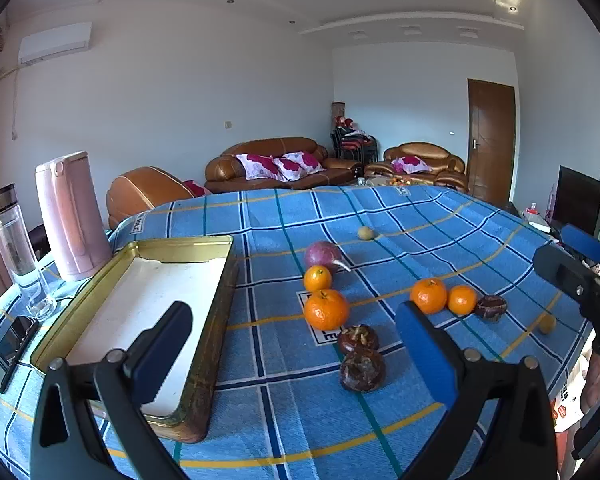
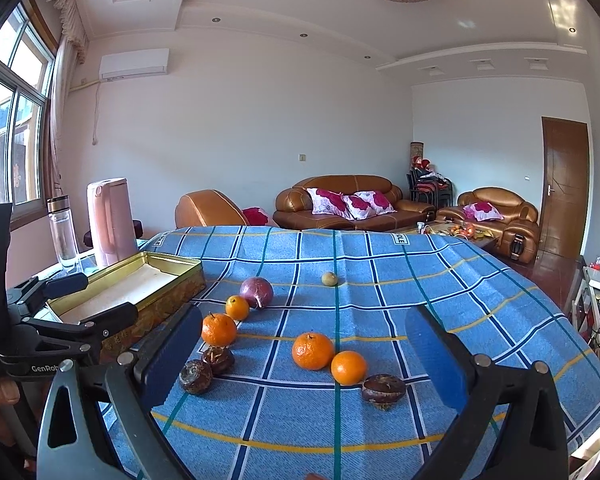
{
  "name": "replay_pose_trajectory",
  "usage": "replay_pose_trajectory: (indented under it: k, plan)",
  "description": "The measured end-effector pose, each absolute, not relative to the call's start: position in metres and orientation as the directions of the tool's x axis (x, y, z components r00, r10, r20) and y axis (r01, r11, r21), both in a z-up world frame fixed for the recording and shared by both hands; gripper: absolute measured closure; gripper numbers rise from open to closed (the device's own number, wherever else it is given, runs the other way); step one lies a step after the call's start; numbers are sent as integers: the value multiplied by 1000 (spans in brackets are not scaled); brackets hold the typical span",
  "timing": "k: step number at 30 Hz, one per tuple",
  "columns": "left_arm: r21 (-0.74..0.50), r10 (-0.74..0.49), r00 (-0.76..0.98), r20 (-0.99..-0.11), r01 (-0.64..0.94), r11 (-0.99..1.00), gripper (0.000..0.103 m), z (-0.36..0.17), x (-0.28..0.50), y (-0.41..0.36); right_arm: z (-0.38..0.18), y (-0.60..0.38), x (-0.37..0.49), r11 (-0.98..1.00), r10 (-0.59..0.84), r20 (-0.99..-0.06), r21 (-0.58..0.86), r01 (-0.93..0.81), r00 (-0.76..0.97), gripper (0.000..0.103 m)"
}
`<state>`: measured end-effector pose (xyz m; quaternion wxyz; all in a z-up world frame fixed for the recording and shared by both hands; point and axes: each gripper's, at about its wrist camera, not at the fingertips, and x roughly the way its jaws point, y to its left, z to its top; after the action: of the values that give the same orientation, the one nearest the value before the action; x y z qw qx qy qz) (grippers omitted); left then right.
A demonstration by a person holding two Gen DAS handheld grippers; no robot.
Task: Organize fruits
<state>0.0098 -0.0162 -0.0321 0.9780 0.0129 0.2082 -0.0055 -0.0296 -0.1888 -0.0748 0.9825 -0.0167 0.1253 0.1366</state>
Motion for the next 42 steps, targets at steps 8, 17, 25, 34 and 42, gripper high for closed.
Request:
replay_pose_trajectory:
  k: [8, 17, 25, 34, 42]
  plan:
    - [9, -24, 880, -474, 33, 999, 0, -56, 28, -23, -95, -209, -23, 973, 223, -279, 15, -229, 934, 1]
    - [0, -64, 834, -547, 77, 997, 0, -84, 46, -36, -147, -267, -8, 992, 129, -398, 60, -114, 908, 5]
    - [-15, -114, 795, -596, 131, 991, 4, -87, 56, -51, -167, -287, 2, 991, 128, -457, 83, -101, 880, 18]
    - [-37, -151, 722, -675, 170, 985, 28, -97, 70, -57, -179, -300, 12, 993, 111, -508, 92, -74, 854, 42]
    - [-99, -210, 665, -717, 202, 974, 61, -107, 79, -55, -179, -300, 12, 990, 138, -503, 103, -100, 853, 72]
